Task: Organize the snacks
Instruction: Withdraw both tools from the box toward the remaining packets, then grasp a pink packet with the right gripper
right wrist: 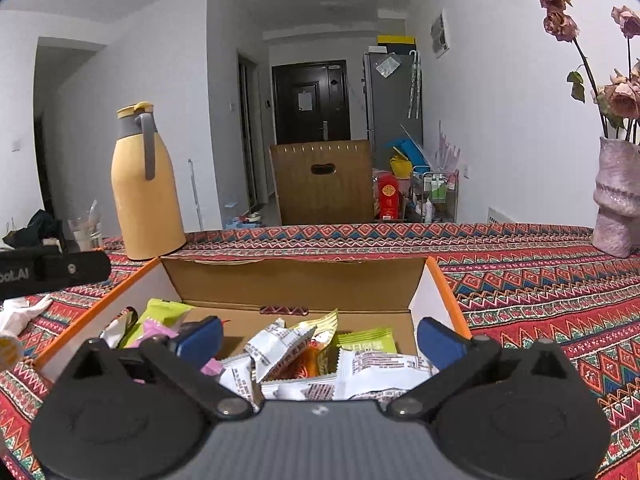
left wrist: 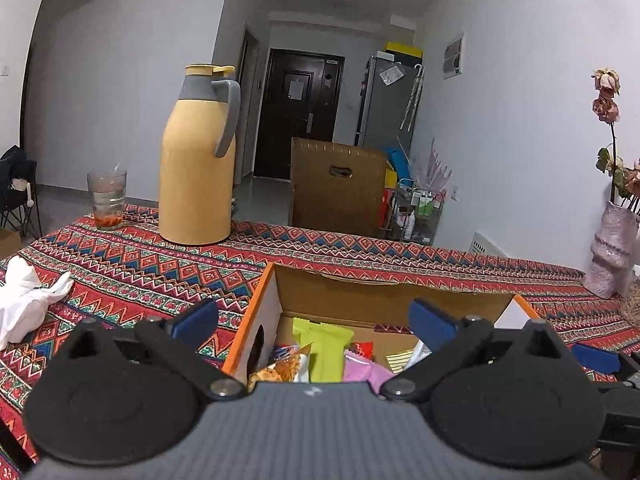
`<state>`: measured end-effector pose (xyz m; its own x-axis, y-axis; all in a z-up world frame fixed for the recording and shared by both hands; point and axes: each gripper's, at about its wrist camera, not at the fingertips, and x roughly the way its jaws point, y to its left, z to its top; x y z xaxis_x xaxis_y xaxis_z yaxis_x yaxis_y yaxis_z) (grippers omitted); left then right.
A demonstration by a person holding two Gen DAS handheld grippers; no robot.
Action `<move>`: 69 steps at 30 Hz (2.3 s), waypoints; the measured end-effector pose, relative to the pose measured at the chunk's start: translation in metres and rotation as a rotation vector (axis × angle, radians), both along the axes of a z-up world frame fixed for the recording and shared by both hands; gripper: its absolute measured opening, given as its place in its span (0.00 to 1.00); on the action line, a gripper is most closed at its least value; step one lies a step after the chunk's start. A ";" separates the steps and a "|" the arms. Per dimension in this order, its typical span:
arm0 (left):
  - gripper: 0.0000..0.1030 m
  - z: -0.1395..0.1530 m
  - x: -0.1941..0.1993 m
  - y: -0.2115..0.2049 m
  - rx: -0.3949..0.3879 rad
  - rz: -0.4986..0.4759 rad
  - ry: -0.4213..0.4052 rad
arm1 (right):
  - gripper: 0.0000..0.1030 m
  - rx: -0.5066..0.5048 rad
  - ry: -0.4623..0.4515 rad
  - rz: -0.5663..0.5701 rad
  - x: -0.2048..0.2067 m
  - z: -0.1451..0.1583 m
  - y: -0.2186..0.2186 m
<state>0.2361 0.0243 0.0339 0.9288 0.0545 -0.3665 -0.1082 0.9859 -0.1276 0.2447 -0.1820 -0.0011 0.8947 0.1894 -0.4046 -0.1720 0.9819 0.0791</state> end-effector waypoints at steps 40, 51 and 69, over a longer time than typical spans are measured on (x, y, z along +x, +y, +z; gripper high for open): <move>1.00 -0.016 -0.095 -0.004 0.039 -0.058 0.136 | 1.00 -0.087 0.084 0.039 -0.108 -0.004 -0.008; 1.00 -0.056 -0.114 -0.001 0.033 -0.091 0.173 | 1.00 -0.087 0.187 0.021 -0.129 -0.038 -0.024; 1.00 -0.064 -0.112 0.002 -0.009 -0.101 0.170 | 1.00 -0.146 0.278 0.043 -0.087 -0.042 -0.014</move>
<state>0.1245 0.0267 -0.0297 0.8543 -0.0398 -0.5183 -0.0295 0.9917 -0.1248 0.1575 -0.1956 -0.0427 0.7387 0.1464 -0.6579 -0.2049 0.9787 -0.0122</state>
